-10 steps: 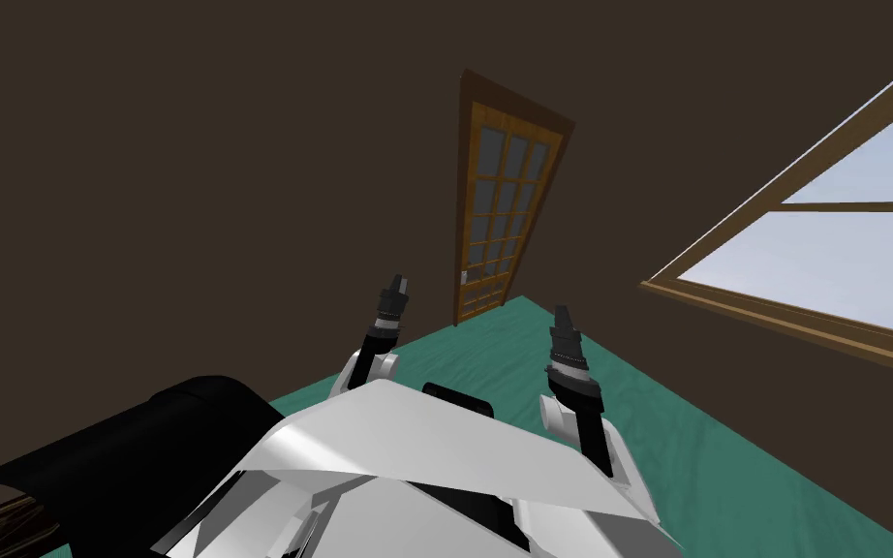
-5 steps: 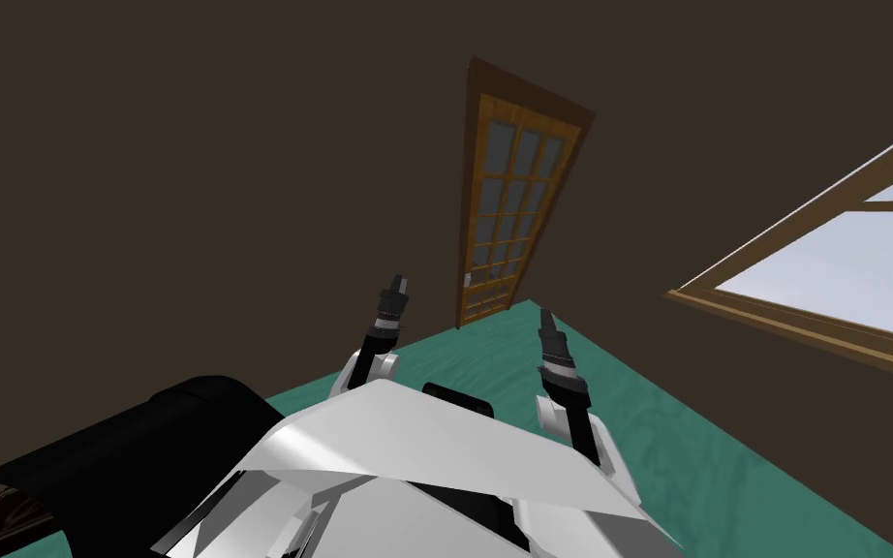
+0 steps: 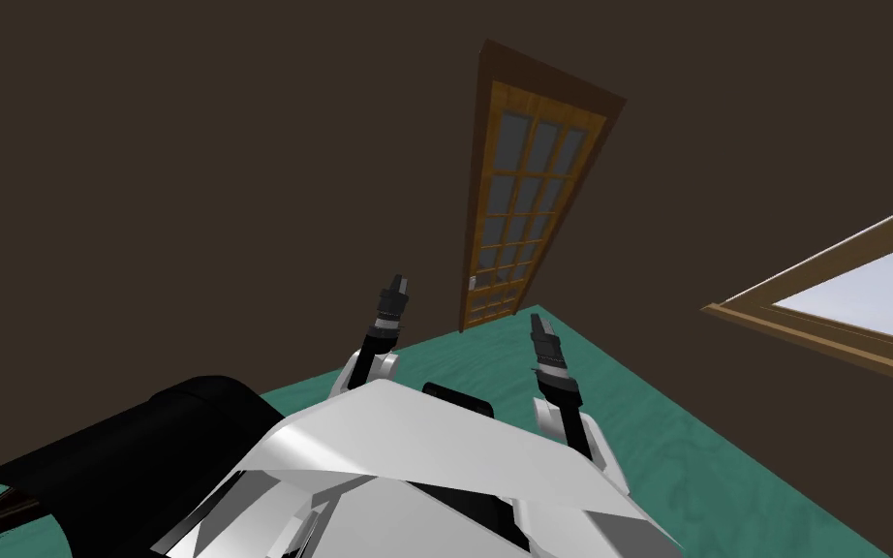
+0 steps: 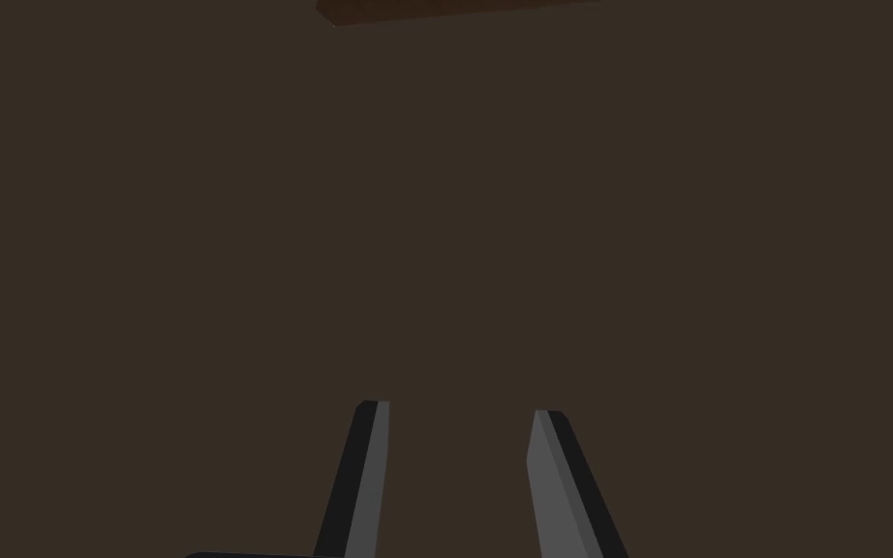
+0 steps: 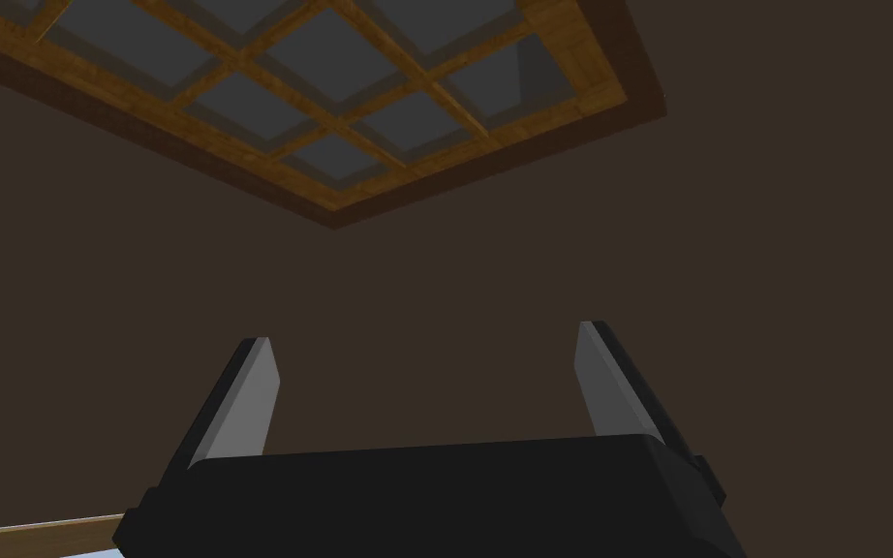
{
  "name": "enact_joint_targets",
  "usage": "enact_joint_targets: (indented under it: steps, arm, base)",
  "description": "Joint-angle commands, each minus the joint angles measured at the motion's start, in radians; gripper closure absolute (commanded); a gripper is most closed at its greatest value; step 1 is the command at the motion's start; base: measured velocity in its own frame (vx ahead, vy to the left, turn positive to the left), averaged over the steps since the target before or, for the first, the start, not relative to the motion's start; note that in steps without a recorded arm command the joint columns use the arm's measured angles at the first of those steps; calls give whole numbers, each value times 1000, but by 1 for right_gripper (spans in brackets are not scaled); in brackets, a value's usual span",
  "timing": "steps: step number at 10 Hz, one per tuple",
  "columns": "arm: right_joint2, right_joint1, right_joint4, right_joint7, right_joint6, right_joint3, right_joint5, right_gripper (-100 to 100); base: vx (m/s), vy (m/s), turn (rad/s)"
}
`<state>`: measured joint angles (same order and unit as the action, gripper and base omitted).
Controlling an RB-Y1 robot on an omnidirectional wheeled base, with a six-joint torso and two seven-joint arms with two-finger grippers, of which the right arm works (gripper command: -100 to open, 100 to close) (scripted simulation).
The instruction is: Pull the door open
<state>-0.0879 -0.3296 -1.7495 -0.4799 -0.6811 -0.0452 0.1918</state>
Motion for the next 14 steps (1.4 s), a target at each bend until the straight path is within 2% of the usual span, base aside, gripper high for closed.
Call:
enact_joint_targets:
  steps: [1,8,9,14]
  arm:
    - [-5,16,48,-38,-9,0,6,-100]
    - [-19,64,237,-196,-48,7,33,-100]
    - [-19,64,237,-196,-48,7,33,-100]
    - [-27,98,369,-306,-76,12,52,-100]
  base:
    - [89,-31,121]
    - [94,-28,114]
    - [61,-26,36]
    - [83,-28,109]
